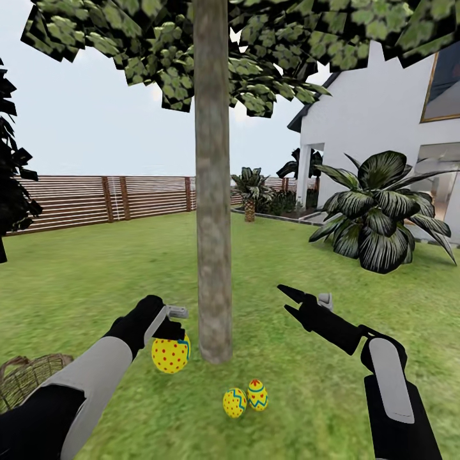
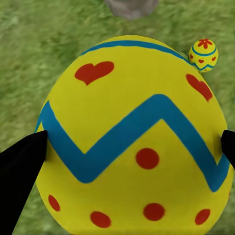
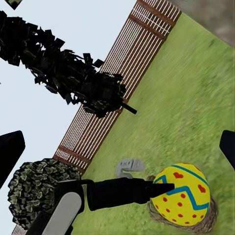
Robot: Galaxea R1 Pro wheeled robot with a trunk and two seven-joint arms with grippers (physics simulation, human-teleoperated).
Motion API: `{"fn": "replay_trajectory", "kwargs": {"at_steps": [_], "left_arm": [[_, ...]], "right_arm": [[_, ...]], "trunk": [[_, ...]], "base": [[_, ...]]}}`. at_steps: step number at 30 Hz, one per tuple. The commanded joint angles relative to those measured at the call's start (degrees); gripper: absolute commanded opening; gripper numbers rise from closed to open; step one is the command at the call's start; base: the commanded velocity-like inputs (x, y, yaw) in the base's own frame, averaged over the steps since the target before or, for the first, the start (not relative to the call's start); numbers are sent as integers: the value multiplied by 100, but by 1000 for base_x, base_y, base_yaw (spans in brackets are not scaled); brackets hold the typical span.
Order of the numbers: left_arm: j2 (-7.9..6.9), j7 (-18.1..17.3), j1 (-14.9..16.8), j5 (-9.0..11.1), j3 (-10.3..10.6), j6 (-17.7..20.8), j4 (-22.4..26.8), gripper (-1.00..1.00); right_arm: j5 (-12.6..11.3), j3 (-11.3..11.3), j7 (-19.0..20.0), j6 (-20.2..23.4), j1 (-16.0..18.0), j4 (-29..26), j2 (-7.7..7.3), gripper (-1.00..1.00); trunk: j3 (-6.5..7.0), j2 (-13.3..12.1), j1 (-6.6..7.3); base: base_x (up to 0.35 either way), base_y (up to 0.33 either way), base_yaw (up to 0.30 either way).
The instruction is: Take the three Easter eggs out of the wicker basket on the lawn in the garden, then place them on the lawn next to a single tree (choose any tree) so that all three eggs are next to the same tree and none are left in the basket.
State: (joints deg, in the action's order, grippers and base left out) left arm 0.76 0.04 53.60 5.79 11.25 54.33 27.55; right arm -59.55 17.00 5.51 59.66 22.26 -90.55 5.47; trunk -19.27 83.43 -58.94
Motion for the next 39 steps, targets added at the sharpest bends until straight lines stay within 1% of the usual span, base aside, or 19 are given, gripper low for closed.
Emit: {"fn": "replay_trajectory", "kwargs": {"at_steps": [1,25,27,30,32,39], "left_arm": [[-6,20,10,54,36,25,5,-100],[3,12,19,28,35,60,2,-100],[3,-34,19,28,38,60,4,-100],[-8,-221,19,22,57,60,5,-100],[-16,-285,19,24,65,60,5,-100],[-12,-329,19,26,57,60,8,-100]], "right_arm": [[53,17,58,34,7,0,6,100],[67,7,57,34,7,2,16,100],[73,6,59,34,7,2,16,100],[83,5,58,34,7,5,17,100],[89,5,56,34,7,8,19,100],[86,14,55,34,7,28,7,100]], "trunk": [[-26,46,-23],[-457,1008,-550],[-492,1089,-594],[-546,1209,-660],[-582,1289,-704],[-708,1570,-857]], "base": [[0,0,0],[0,0,0],[0,0,0],[0,0,0],[0,0,0],[0,0,0]]}}
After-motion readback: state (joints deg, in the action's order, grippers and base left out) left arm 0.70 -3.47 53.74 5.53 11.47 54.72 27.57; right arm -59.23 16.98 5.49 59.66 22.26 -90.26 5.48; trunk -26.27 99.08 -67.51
